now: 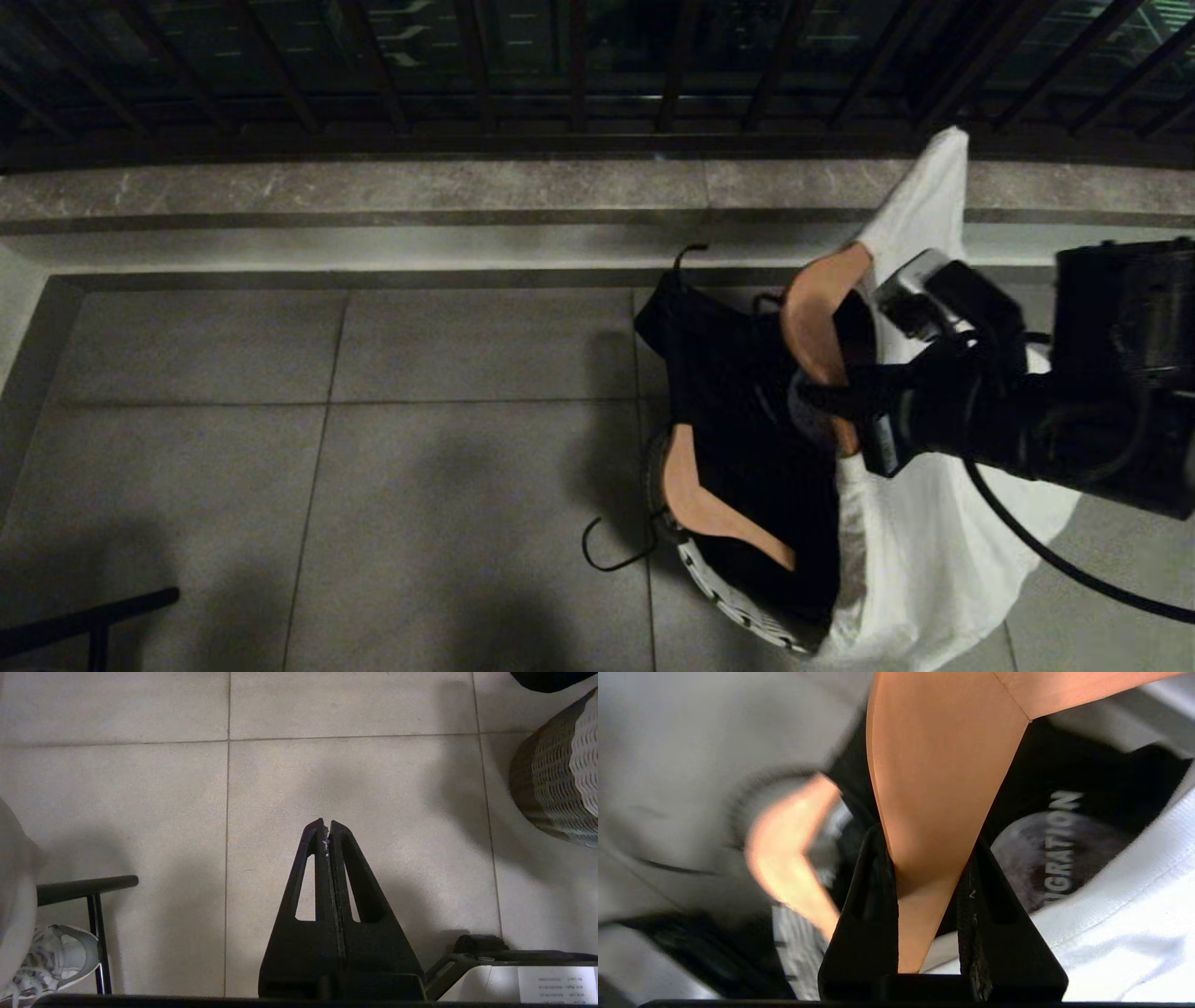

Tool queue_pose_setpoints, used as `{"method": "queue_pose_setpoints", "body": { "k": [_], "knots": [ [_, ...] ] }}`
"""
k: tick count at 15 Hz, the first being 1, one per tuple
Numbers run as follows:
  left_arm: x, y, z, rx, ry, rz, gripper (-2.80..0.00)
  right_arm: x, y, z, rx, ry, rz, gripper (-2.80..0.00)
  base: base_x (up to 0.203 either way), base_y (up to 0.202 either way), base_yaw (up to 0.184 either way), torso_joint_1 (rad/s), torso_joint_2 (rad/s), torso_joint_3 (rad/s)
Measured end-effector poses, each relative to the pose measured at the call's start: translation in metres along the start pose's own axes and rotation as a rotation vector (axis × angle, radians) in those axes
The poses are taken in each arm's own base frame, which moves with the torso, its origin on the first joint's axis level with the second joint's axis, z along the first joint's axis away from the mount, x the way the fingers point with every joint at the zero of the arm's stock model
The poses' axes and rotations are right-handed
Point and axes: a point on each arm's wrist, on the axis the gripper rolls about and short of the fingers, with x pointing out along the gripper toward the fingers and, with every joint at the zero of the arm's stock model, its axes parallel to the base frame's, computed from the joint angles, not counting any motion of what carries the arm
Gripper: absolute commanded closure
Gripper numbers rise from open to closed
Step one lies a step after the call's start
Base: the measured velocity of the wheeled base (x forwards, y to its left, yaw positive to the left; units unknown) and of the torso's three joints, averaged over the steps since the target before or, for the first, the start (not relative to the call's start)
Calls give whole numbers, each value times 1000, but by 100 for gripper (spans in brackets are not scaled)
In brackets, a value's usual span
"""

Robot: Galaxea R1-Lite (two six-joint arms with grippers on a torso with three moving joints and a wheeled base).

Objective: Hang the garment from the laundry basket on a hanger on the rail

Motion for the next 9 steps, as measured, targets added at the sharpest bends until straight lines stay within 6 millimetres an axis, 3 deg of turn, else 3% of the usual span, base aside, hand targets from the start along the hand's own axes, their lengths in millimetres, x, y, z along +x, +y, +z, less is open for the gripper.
{"method": "queue_pose_setpoints", "body": {
  "k": [6,9],
  "knots": [
    [0,0,0,0,0,0,0,-108,-6,53,276,-240,266,0,0,0,0,0,0,0],
    [0,0,0,0,0,0,0,-159,-2,61,346,-316,363,0,0,0,0,0,0,0]
  ]
}}
